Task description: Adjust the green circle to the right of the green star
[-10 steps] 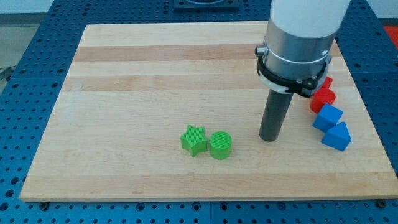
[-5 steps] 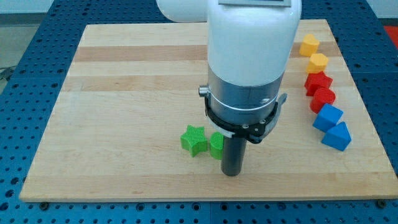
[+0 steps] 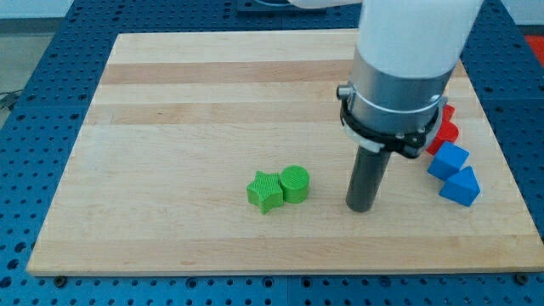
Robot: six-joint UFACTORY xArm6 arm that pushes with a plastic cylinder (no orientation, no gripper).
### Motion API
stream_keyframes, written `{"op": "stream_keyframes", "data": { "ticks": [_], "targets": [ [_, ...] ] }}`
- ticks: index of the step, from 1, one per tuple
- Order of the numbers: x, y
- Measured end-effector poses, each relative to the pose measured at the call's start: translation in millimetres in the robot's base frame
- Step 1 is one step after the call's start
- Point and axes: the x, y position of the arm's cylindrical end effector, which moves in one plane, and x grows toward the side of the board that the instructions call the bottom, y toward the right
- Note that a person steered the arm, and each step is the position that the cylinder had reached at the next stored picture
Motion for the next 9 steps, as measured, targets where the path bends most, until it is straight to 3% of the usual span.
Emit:
{"op": "stream_keyframes", "data": {
  "ticks": [1,3,4,5,6,7,9],
  "targets": [
    [-30,-14],
    [-31,-59],
    [-67,-98],
    [-74,-107],
    [-74,-107],
    [-27,-98],
    [-29,-96]
  ]
}}
